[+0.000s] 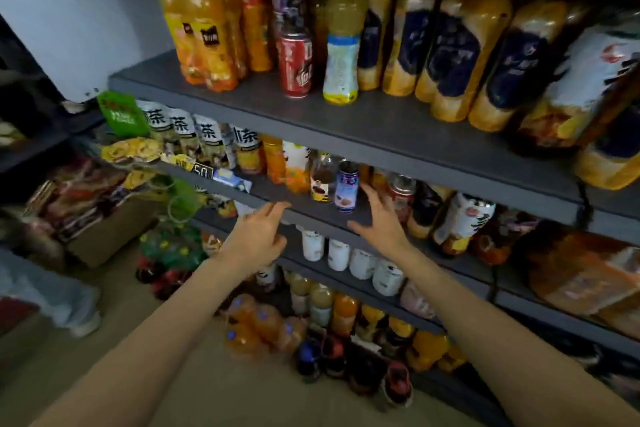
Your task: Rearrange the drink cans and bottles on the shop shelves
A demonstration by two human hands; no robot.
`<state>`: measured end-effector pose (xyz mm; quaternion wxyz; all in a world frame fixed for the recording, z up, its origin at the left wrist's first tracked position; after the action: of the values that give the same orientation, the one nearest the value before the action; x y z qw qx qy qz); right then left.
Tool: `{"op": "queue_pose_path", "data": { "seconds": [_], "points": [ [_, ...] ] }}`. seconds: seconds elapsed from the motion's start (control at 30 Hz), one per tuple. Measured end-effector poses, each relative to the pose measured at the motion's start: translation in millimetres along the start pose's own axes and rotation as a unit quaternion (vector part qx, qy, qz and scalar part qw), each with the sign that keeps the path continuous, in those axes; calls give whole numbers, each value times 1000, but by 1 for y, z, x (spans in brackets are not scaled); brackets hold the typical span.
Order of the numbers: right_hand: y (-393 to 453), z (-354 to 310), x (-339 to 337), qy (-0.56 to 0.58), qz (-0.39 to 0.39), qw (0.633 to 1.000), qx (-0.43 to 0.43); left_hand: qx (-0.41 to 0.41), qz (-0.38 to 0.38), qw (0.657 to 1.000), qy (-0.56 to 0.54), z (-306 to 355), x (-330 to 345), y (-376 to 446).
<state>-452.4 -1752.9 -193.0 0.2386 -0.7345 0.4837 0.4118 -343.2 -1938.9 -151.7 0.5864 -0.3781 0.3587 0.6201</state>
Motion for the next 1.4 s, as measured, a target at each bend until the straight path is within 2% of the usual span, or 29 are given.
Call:
{"op": "queue_pose_path", "data": {
  "seconds": [0.1,0.2,0.27,0.33,0.4,0.47,0.53,0.6,0.67,0.77,0.9,0.97,1.07,1.23,1.4],
  "points": [
    [56,-6,15,18,70,995,73,-9,20,999,-43,-39,-16,1],
    [101,-7,36,3,72,989,132,11,41,997,-61,-68,-21,2],
    [106,-12,41,38,125,975,178,23,47,996,-74,-83,-23,4],
    [93,-22,39,39,191,964,182,19,54,995,-88,-95,-26,12],
    [73,-31,42,25,196,970,138,-1,53,994,-98,-99,-29,23],
    [55,-42,48,27,152,986,65,4,45,994,-102,-97,-31,36],
    [44,-59,47,38,92,995,-9,43,55,992,-106,-88,-42,50],
    [42,-90,32,41,49,993,-95,100,120,981,-113,-78,-67,65],
    [47,-138,1,49,34,983,-174,149,219,957,-115,-71,-103,77],
    [60,-218,-66,51,114,952,-279,187,345,912,-119,-68,-168,83],
    [77,-308,-144,86,251,883,-386,206,468,849,-135,-75,-249,81],
    [91,-338,-172,113,283,865,-400,214,499,829,-134,-79,-279,87],
    [111,-383,-199,125,329,841,-412,221,509,822,-127,-90,-317,100],
    [158,-448,-206,75,382,843,-371,212,459,859,-80,-124,-367,132],
    [235,-496,-181,-28,392,870,-299,173,414,892,-59,-164,-410,171]
  ]
}}
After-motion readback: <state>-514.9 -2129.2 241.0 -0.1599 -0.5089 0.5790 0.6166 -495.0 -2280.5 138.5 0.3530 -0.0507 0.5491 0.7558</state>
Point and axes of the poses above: each hand's wrist, its own y-axis towards the middle knuckle, its own x-axis out of the palm, z = x × y, the point moved 5 cm from there along y, towards the middle knuckle, and after that the axes turned 12 degrees about -y, right-handed, at the moved point
